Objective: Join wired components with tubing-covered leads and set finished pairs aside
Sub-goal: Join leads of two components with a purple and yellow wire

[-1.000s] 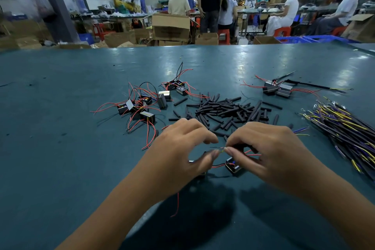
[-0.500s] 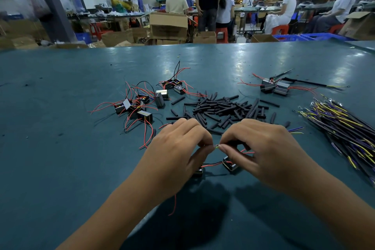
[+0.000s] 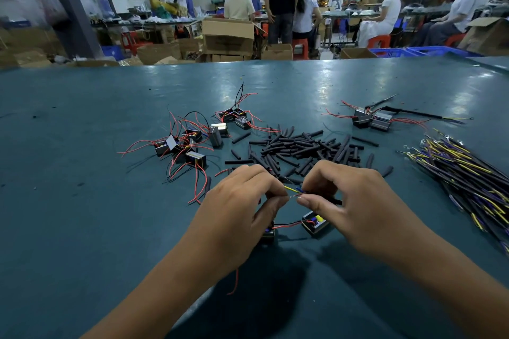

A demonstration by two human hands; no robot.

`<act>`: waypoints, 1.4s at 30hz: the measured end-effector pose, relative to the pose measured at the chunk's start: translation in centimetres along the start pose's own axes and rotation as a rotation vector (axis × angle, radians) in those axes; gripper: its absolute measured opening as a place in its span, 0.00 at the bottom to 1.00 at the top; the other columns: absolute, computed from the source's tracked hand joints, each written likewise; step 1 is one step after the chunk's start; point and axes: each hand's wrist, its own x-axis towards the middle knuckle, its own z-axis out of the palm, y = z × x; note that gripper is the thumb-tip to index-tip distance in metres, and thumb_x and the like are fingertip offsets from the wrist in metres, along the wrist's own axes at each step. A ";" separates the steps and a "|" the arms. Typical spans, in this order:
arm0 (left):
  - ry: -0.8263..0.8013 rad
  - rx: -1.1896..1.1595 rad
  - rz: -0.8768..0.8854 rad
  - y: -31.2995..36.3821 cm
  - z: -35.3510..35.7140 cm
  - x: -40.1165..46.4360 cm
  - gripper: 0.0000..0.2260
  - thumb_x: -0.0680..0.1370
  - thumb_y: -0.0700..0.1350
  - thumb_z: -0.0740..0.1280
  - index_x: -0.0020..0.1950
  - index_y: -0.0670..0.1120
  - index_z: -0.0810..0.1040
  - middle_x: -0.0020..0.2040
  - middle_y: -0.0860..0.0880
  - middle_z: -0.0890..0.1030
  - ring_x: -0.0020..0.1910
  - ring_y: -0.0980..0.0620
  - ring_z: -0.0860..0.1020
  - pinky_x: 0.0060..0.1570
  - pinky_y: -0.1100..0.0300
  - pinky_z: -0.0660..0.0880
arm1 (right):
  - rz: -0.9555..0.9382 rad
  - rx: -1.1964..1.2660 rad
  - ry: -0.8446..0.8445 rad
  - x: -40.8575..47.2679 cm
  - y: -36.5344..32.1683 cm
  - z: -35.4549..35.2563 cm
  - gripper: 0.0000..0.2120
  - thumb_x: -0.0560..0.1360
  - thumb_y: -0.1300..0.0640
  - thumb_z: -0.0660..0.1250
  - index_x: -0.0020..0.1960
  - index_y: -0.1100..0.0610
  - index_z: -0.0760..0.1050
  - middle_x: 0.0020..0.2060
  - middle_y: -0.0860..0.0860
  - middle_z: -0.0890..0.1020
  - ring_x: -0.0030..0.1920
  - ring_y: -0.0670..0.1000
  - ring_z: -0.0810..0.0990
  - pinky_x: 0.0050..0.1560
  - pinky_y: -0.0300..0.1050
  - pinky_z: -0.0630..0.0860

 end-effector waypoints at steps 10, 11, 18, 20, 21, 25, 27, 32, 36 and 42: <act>-0.034 -0.242 -0.215 -0.2 -1.0 0.2 0.03 0.78 0.44 0.72 0.44 0.49 0.82 0.36 0.66 0.76 0.32 0.70 0.72 0.35 0.76 0.65 | 0.077 0.082 -0.002 0.0 0.0 -0.6 0.04 0.76 0.54 0.72 0.43 0.47 0.78 0.39 0.42 0.81 0.41 0.46 0.80 0.39 0.32 0.72; -0.039 -0.249 -0.218 -0.1 -1.0 0.2 0.03 0.78 0.44 0.72 0.44 0.49 0.81 0.35 0.66 0.75 0.31 0.70 0.71 0.34 0.76 0.65 | 0.080 0.090 -0.002 0.0 0.0 -0.6 0.04 0.76 0.54 0.72 0.43 0.47 0.78 0.40 0.42 0.81 0.41 0.46 0.80 0.40 0.34 0.73; -0.027 -0.589 -0.377 -0.4 -1.1 0.5 0.10 0.78 0.53 0.69 0.42 0.49 0.82 0.36 0.55 0.80 0.33 0.61 0.74 0.35 0.71 0.68 | 0.032 0.082 -0.007 0.0 -0.1 -1.0 0.03 0.77 0.52 0.70 0.44 0.46 0.79 0.40 0.42 0.81 0.42 0.46 0.80 0.41 0.30 0.71; -0.005 -0.702 -0.452 -0.4 -1.0 0.6 0.13 0.77 0.56 0.66 0.41 0.49 0.83 0.37 0.52 0.81 0.34 0.56 0.74 0.33 0.66 0.68 | 0.017 0.080 -0.015 0.0 -0.2 -1.0 0.03 0.77 0.51 0.70 0.44 0.46 0.79 0.40 0.41 0.81 0.43 0.45 0.80 0.42 0.29 0.71; -0.006 -0.743 -0.480 -0.4 -0.9 0.6 0.13 0.77 0.56 0.65 0.40 0.50 0.83 0.37 0.51 0.81 0.35 0.54 0.73 0.32 0.63 0.68 | 0.011 0.082 -0.018 0.0 -0.2 -1.0 0.02 0.77 0.51 0.70 0.44 0.45 0.79 0.40 0.41 0.82 0.43 0.45 0.80 0.42 0.29 0.70; -0.038 -0.829 -0.502 -0.3 -0.8 0.5 0.12 0.76 0.55 0.66 0.41 0.50 0.83 0.39 0.43 0.79 0.37 0.49 0.72 0.34 0.57 0.68 | 0.010 0.127 -0.020 -0.1 -0.4 -0.9 0.05 0.76 0.47 0.68 0.45 0.46 0.80 0.41 0.43 0.82 0.43 0.46 0.81 0.41 0.31 0.72; -0.063 -0.865 -0.502 -0.2 -0.7 0.4 0.11 0.77 0.53 0.66 0.41 0.50 0.83 0.39 0.47 0.79 0.36 0.51 0.72 0.34 0.60 0.69 | 0.021 0.179 -0.021 -0.1 -0.4 -0.9 0.05 0.76 0.47 0.68 0.45 0.47 0.80 0.39 0.43 0.82 0.39 0.45 0.80 0.39 0.30 0.72; -0.101 -0.913 -0.522 0.0 -0.6 0.3 0.09 0.76 0.50 0.66 0.40 0.49 0.83 0.38 0.50 0.80 0.34 0.53 0.72 0.32 0.62 0.68 | 0.013 0.243 0.007 -0.2 -0.4 -0.7 0.04 0.78 0.48 0.69 0.47 0.47 0.80 0.39 0.42 0.81 0.38 0.43 0.79 0.39 0.29 0.71; -0.150 -0.887 -0.495 0.3 -0.4 0.1 0.10 0.78 0.50 0.66 0.41 0.49 0.83 0.39 0.51 0.81 0.36 0.53 0.72 0.36 0.59 0.66 | 0.027 0.370 0.031 -0.2 -0.7 -0.6 0.04 0.76 0.49 0.69 0.49 0.47 0.80 0.41 0.45 0.83 0.40 0.44 0.80 0.42 0.34 0.75; -0.179 -0.844 -0.356 0.4 -0.3 0.1 0.10 0.80 0.48 0.64 0.42 0.53 0.82 0.36 0.57 0.80 0.36 0.60 0.73 0.39 0.71 0.68 | 0.075 0.768 -0.172 -0.3 -1.3 -0.6 0.12 0.74 0.51 0.70 0.57 0.51 0.83 0.42 0.49 0.86 0.43 0.43 0.82 0.45 0.35 0.77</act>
